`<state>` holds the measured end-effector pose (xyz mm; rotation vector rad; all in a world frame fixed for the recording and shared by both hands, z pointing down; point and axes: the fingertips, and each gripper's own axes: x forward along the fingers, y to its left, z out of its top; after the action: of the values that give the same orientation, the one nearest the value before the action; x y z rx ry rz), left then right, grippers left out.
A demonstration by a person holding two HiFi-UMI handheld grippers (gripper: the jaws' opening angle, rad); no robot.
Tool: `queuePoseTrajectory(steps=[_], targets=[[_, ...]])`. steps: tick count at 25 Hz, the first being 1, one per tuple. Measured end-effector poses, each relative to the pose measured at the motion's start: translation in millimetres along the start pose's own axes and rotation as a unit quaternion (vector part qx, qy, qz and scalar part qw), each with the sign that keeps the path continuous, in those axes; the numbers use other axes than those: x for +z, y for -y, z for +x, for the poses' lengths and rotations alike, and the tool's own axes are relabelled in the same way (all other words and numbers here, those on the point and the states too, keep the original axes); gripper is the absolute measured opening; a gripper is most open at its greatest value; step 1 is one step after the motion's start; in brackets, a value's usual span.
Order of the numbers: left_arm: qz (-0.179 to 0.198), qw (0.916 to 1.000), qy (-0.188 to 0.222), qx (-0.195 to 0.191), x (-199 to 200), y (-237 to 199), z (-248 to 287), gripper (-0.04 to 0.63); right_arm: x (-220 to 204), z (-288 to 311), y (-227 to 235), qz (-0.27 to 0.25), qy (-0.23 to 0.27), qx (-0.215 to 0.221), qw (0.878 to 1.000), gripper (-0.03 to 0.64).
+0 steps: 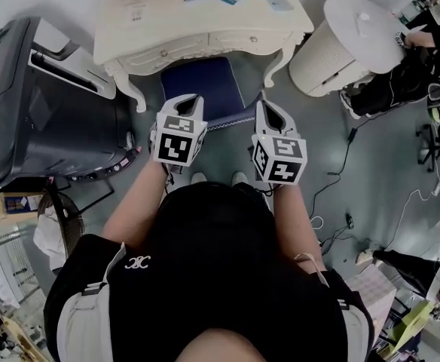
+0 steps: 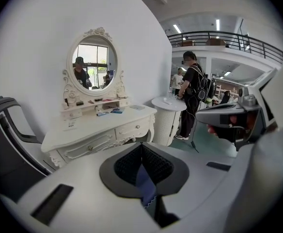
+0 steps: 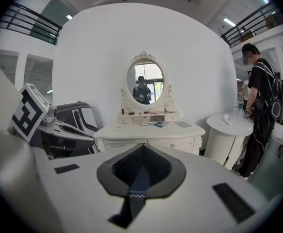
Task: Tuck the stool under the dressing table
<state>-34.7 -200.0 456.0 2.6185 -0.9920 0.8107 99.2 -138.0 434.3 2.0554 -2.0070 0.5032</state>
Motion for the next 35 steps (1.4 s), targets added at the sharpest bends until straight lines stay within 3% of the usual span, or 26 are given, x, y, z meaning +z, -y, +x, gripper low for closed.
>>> queuePoseTrajectory(steps=[7,11,15,18,22,26,29,35], targets=[[-0.021,0.9976,-0.048,0.045,-19.3,-12.9,9.9,0.008,1.9,36.7,24.5,-0.035,-0.036,0.075,0.996,0.009],[-0.025,0.9962,-0.070,0.045,-44.5,-16.2,10.7,0.008,-9.1,53.6,26.3,-0.063,-0.071,0.130,0.987,0.009],[-0.023,0.9959,-0.084,0.026,-70.0,-12.9,3.3,0.009,-41.9,54.4,18.0,-0.100,-0.122,0.220,0.963,0.019],[-0.022,0.9935,-0.111,0.012,-93.1,-9.7,-4.2,0.034,-70.4,54.5,14.9,-0.160,-0.155,0.261,0.939,0.146],[-0.003,0.9863,-0.165,-0.008,-129.1,2.9,-2.6,0.206,-105.1,58.8,19.6,-0.195,-0.210,0.277,0.917,0.217],[0.012,0.9797,-0.199,0.013,-155.2,2.2,1.5,0.216,-136.2,61.2,19.8,-0.239,-0.263,0.283,0.891,0.256],[0.003,0.9783,-0.206,0.020,-166.3,-2.9,8.2,0.216,-146.1,68.5,20.4,-0.256,-0.270,0.268,0.889,0.258],[0.022,0.9744,-0.222,0.028,-177.5,-12.3,22.4,0.216,-166.1,80.2,26.1,-0.292,-0.287,0.231,0.883,0.258]])
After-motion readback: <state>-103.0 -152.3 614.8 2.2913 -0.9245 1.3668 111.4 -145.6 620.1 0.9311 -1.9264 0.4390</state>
